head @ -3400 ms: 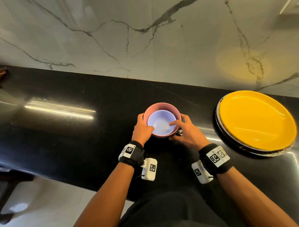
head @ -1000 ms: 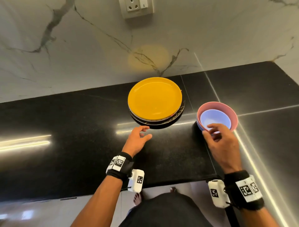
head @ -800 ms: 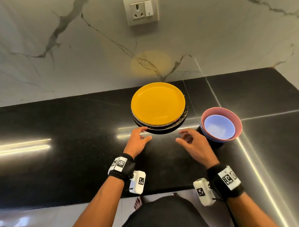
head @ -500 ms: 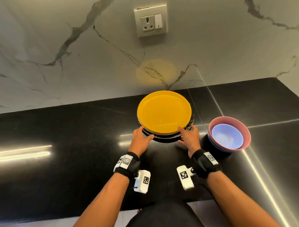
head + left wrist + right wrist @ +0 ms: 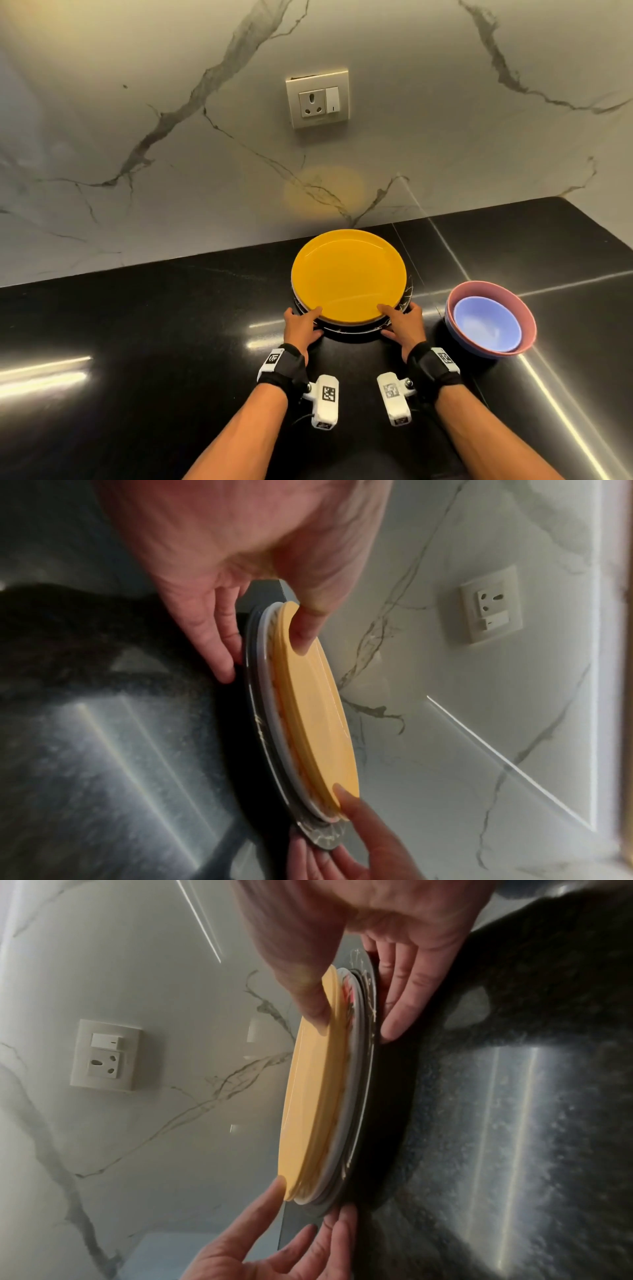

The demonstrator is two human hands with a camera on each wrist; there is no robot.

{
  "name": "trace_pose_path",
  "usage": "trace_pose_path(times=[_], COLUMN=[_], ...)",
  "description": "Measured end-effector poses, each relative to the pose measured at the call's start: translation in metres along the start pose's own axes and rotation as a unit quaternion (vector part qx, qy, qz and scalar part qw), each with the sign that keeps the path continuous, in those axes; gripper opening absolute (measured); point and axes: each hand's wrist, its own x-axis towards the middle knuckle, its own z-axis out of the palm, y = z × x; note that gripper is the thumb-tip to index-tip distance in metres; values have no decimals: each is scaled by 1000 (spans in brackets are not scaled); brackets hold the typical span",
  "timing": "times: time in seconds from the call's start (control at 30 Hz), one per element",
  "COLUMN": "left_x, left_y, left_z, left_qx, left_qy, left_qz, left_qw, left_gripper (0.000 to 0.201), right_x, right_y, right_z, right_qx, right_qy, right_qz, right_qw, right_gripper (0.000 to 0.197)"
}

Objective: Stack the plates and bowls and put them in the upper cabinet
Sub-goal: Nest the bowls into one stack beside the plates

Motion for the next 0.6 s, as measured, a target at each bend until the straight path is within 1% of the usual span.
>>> trace_pose_path(times=[0.07, 0.1, 0.23, 0.3, 0.43, 0.6], left_x=[15, 22, 7, 2, -8, -14], left_y=[-8, -13, -6, -8, -14, -19], left_z=[0, 0, -1, -3, -6, -8], left_qx=[6, 9, 36, 63, 121, 161], left_qy=[-7, -9, -16, -17, -15, -3], left_qz=[-13, -13, -9, -12, -16, -9], left_qw=[1000, 1000, 999, 998, 992, 987], left_gripper=[103, 101, 73, 65, 65, 65], right_x=[0, 0, -2, -5, -10, -12], right_y=[-2, -3, 0, 3, 10, 18], right_z=[2, 3, 0, -5, -17, -25], right_qx=[-5, -11, -35, -49, -73, -97], right_qy=[14, 19, 32, 40, 50, 47], right_qz=[-2, -2, 1, 0, 5, 6], right_qw=[1000, 1000, 999, 998, 996, 994], right_gripper=[60, 60, 58, 57, 64, 68])
